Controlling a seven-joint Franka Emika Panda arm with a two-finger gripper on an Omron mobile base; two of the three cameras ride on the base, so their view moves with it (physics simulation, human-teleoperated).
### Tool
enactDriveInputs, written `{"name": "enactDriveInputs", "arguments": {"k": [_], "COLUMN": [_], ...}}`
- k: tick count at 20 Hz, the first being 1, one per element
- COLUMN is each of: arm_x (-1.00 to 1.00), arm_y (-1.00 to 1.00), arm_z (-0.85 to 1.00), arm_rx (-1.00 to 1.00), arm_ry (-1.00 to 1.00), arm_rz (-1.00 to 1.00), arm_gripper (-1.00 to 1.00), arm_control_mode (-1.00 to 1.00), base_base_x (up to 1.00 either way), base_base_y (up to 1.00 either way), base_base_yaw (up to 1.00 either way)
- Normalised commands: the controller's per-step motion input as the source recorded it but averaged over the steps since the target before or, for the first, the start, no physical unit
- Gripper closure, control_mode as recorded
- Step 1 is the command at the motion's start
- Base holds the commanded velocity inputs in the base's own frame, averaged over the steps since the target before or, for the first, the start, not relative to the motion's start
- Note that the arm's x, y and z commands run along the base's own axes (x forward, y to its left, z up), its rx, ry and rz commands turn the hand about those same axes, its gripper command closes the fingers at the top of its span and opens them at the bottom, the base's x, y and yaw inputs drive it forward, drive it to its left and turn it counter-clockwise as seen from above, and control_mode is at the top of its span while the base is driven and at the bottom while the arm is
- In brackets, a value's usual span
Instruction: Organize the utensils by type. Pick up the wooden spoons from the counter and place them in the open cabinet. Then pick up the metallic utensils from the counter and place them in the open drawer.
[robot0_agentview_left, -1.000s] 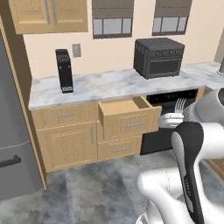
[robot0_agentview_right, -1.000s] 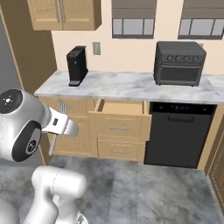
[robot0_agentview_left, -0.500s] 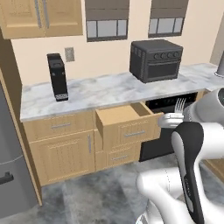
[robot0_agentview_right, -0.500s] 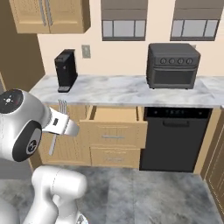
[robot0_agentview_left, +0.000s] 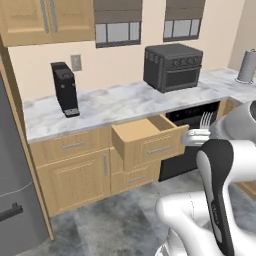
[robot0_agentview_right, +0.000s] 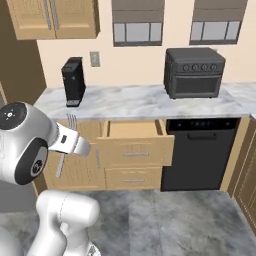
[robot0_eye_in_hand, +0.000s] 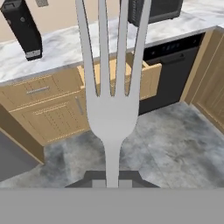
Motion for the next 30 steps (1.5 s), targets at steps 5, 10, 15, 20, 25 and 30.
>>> {"name": "enactDriveInputs", "arguments": {"k": [5, 10, 15, 20, 25, 30], "arm_x": [0.00, 0.00, 0.00, 0.00, 0.00, 0.00], "arm_y": [0.00, 0.00, 0.00, 0.00, 0.00, 0.00], "arm_z": [0.00, 0.00, 0.00, 0.00, 0.00, 0.00], "arm_rx": [0.00, 0.00, 0.00, 0.00, 0.00, 0.00], "arm_ry": [0.00, 0.00, 0.00, 0.00, 0.00, 0.00], "arm_rz": [0.00, 0.00, 0.00, 0.00, 0.00, 0.00], "arm_gripper": [1.00, 1.00, 1.00, 1.00, 1.00, 1.00], "arm_control_mode": [1.00, 1.00, 1.00, 1.00, 1.00, 1.00], "base_base_x": [0.16, 0.26, 0.30, 0.32, 0.33, 0.30], "base_base_y": [0.61, 0.57, 0.61, 0.59, 0.54, 0.51], "base_base_yaw": [-0.28, -0.31, -0.31, -0.30, -0.29, -0.28]}}
